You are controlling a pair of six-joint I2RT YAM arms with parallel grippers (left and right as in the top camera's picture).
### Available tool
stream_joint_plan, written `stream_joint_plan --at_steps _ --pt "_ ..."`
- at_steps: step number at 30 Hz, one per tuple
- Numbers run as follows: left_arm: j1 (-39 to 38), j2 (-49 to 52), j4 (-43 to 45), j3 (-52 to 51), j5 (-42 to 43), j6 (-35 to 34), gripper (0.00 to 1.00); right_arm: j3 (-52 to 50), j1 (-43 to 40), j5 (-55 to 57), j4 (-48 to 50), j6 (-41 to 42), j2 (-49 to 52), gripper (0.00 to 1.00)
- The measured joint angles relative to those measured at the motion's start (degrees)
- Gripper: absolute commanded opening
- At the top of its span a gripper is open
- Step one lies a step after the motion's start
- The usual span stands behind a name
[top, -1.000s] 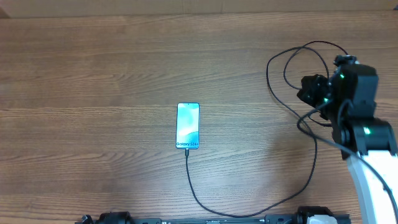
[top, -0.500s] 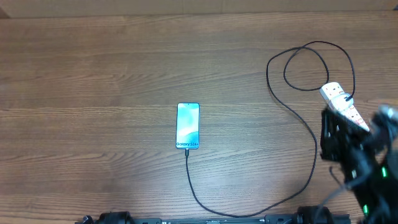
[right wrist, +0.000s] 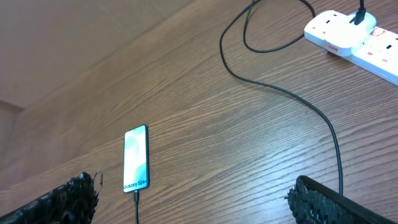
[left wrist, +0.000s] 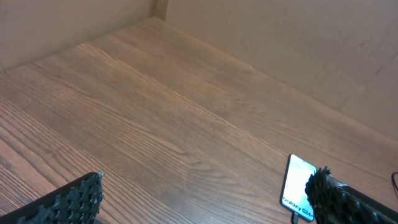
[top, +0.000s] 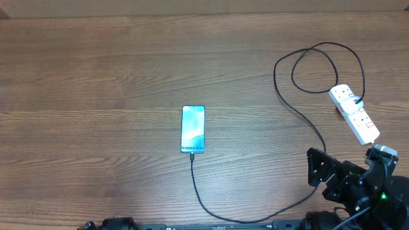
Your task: Plug charger to phone and switch on socket
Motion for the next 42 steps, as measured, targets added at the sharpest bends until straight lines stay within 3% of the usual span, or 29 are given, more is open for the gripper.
stream_joint_plan --at_steps 10,18,21,27,34,42 --pt "0.0 0.0 0.0 0.0 0.0 0.0 0.99 -0.2 0.0 3.1 0.4 -0.2 -0.8 1.00" --pt "0.0 0.0 -0.1 0.0 0.0 0.0 1.00 -8.0 0.0 4.2 5.0 -0.2 -11.5 1.00" --pt "0.0 0.0 -0.1 0.0 0.0 0.0 1.00 -12.3 0.0 4.0 11.0 -0.4 -15.8 1.00" --pt "0.0 0.0 -0.1 0.0 0.0 0.0 1.00 -28.4 0.0 0.1 33.7 -2.1 -25.6 1.00" --pt "0.0 0.0 -0.2 0.0 0.0 0.0 1.00 -41.8 0.0 -1.3 62.8 -4.6 -25.9 1.00" --pt "0.0 0.0 -0.1 0.0 0.0 0.0 1.00 -51.0 0.0 2.8 78.4 -6.1 -26.0 1.00"
